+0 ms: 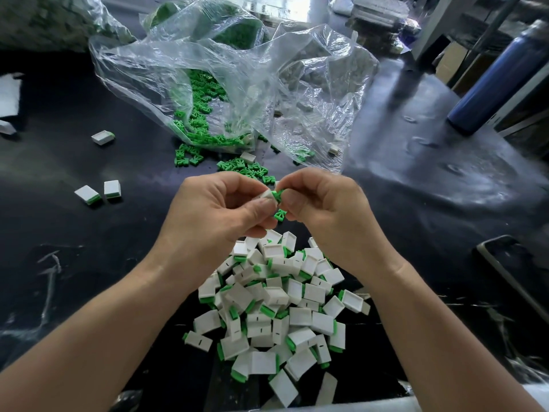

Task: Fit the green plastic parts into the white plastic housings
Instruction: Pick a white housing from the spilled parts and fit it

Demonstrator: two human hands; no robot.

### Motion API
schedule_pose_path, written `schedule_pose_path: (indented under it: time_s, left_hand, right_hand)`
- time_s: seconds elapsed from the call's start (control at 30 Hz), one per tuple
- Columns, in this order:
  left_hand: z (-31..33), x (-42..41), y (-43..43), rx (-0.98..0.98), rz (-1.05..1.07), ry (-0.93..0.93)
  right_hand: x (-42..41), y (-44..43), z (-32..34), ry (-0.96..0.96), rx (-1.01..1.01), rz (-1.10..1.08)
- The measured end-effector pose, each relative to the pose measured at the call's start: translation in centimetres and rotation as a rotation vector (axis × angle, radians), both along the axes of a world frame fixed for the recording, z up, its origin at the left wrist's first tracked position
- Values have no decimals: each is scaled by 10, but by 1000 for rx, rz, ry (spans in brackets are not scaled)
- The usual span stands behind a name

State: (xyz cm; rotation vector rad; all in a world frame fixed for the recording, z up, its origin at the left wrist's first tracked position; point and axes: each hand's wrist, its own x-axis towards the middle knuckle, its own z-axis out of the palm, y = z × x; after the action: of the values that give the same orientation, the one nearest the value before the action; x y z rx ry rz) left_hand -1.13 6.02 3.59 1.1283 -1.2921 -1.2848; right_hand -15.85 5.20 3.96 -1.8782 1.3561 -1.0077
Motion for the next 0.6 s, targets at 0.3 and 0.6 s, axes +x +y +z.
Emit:
schedule_pose_path:
  time_s: [0.3, 0.6]
  left_hand:
    - [-7, 5, -2, -169, -38, -246]
    - [-6, 5, 0, -215, -25, -264]
  right_hand:
    - [-1, 3, 0, 218, -120, 37]
    - [2, 6, 0, 256, -258, 58]
